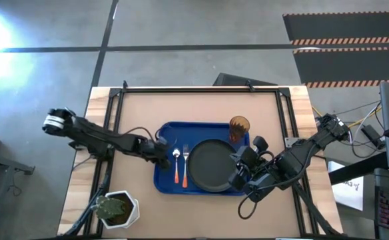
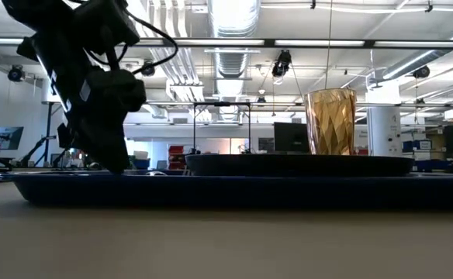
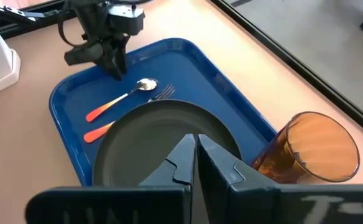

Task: Pick and place plate/cup/fork/spoon on tray
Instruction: Adjust the orange spoon on the blue tray

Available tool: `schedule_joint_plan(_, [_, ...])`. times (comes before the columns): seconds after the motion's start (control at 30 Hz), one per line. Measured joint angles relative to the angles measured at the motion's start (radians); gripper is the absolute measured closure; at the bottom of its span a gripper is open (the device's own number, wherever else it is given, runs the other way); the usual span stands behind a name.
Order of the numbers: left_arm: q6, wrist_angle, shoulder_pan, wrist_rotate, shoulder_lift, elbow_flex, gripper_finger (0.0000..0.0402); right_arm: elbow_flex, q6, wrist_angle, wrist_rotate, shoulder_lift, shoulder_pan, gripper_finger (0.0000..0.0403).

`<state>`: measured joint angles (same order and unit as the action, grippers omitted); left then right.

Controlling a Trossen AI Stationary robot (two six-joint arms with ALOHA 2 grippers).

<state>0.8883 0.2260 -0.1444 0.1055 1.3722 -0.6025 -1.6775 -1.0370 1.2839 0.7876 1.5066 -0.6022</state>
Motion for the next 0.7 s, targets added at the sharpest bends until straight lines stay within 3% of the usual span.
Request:
schedule_joint_plan(0.33, [-0.008,-0.016,0.000,0.006,0.094,-0.040,0.0297,0.000,-0.010,-0.002,0.017,0.000,0.000,0.0394])
schedule_joint_plan(0.7, [-0.005,-0.083,0.000,0.061,0.117,-0.042,0.0297,0.000,-0.027,-0.009,0.027,0.000,0.000,0.0394])
